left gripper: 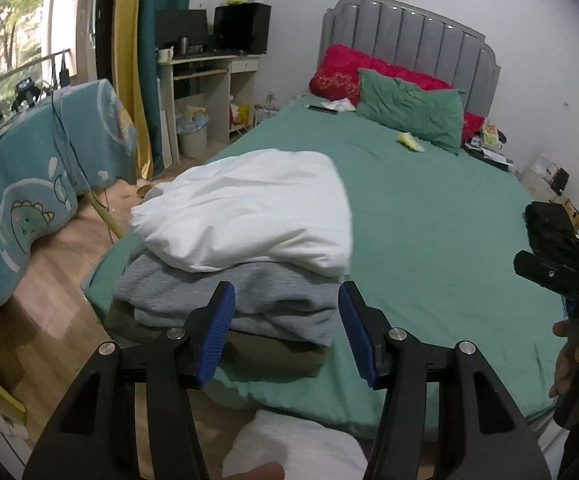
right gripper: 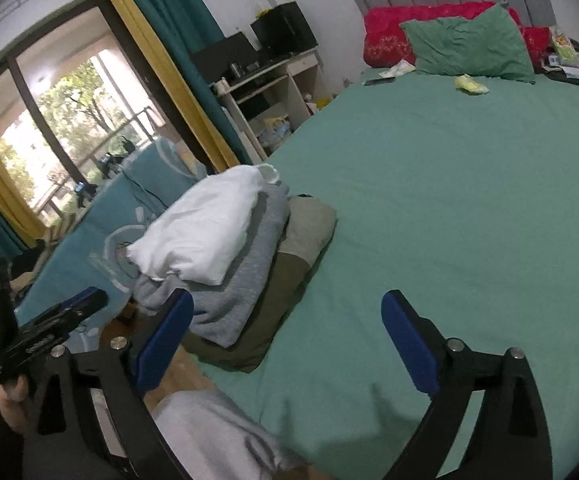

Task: Fold large clothes

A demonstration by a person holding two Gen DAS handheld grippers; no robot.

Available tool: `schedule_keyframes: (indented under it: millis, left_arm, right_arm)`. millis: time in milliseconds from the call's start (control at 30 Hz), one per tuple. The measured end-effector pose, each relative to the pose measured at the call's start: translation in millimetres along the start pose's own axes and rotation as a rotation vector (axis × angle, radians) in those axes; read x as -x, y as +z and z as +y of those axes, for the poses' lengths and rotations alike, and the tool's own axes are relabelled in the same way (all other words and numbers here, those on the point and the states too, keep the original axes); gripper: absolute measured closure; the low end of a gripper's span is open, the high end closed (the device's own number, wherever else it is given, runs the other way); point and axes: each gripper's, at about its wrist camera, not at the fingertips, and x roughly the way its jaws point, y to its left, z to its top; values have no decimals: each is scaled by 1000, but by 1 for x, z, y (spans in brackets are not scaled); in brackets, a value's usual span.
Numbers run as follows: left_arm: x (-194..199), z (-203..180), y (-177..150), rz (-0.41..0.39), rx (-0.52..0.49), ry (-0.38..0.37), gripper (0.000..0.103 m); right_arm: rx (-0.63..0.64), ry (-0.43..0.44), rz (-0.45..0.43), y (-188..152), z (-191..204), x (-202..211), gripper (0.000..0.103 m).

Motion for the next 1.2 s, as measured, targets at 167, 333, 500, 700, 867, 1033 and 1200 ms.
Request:
schedule_keyframes:
  millis: [167,333,500,700,867,1033,1200]
  left_arm:
    - [27,-32,-3,-65,-22,-4,38]
    - [48,-64,-2,-101,-27,-56,31]
    - [68,-96,-2,-153,-58,-63,25]
    - [87,-130,1,-199,-105,-55,20]
    - [104,-153,5,-234,-118,-85,20]
    - [135,-181,3,-356,-198,-89,20]
    - [163,-202,5,-421,-237,-118,20]
  right_arm:
    - [7,-20,-59,0,-4,38,8]
    - [20,-105,-105,-1,-8,76,2]
    - [16,-188,-141,-7,-22,114,2]
    - [15,-280,-215,-10,-36,165,2]
    - [24,-335,-285,-9,-39,209,2]
    - [27,-378,-357,-11,-37,250,2]
    - [40,-406,-409,-17,-26,282,2]
